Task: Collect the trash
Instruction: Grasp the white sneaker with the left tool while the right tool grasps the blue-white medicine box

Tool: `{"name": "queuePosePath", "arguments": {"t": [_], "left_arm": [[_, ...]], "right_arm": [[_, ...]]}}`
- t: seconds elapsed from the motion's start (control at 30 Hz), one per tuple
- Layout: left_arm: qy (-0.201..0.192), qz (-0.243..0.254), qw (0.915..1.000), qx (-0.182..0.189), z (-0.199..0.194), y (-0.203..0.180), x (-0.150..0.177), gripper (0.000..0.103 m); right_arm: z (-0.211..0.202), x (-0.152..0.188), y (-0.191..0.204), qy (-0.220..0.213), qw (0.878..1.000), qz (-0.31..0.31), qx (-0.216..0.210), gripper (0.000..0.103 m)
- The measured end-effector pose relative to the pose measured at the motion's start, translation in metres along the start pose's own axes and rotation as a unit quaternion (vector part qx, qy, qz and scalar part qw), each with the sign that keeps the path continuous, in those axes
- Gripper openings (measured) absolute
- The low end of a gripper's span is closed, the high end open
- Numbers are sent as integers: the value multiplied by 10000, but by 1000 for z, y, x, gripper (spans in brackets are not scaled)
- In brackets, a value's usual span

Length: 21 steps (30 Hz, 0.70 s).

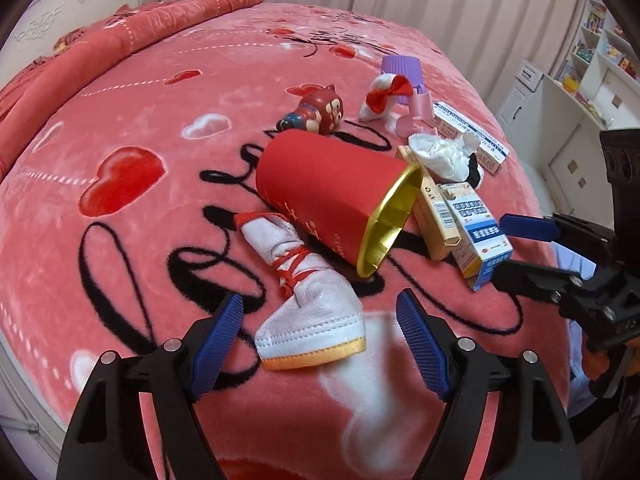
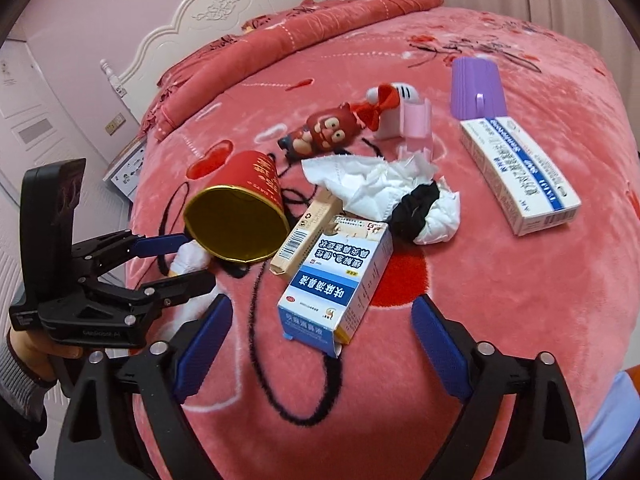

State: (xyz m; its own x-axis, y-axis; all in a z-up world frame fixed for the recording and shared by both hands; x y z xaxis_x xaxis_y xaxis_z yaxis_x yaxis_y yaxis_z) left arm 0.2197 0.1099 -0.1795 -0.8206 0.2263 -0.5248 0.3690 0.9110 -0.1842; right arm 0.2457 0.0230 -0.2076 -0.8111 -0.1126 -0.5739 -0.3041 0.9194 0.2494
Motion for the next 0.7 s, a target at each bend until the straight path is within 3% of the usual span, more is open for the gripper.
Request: {"name": "queuePosePath", "arguments": {"t": [0.1, 0.17, 0.23, 0.33, 0.5, 0.7], "left_arm": [[-8, -41, 9999, 99, 3, 1, 1, 78], [-22, -70, 9999, 143, 5, 4, 1, 69], [-79, -113, 9997, 189, 5, 6, -1, 67], [-98, -99, 9996, 235, 7, 8, -3, 67], [-104, -185, 9993, 307, 12, 10, -3, 58], [-94, -323, 9991, 242, 16, 15, -1, 48]], "right_arm": [[9, 1, 0, 105, 9998, -10, 154, 77], [14, 1, -1, 139, 9997, 20, 197, 77], [17, 1, -1, 141, 9996, 5, 255, 76], [20, 0, -4, 135, 9993, -15, 334, 66], [22, 2, -12, 142, 9990, -180, 390, 45], [20, 5, -15, 85, 9988, -430, 197, 42]]}}
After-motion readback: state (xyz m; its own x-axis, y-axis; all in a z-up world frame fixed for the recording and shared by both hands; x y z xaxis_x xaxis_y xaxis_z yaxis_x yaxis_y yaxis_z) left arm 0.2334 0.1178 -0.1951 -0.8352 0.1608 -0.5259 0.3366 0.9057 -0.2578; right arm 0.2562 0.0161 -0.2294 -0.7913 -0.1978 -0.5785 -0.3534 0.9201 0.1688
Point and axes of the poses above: each gripper's, at about its wrist camera, not at the fingertips, and z roughly the way its jaws point, y to its left, x to its underside, the point moved 6 cm from there along z, roughly the way its jaws point, and after that the axes turned 5 degrees about x, right-handed, at the moved point
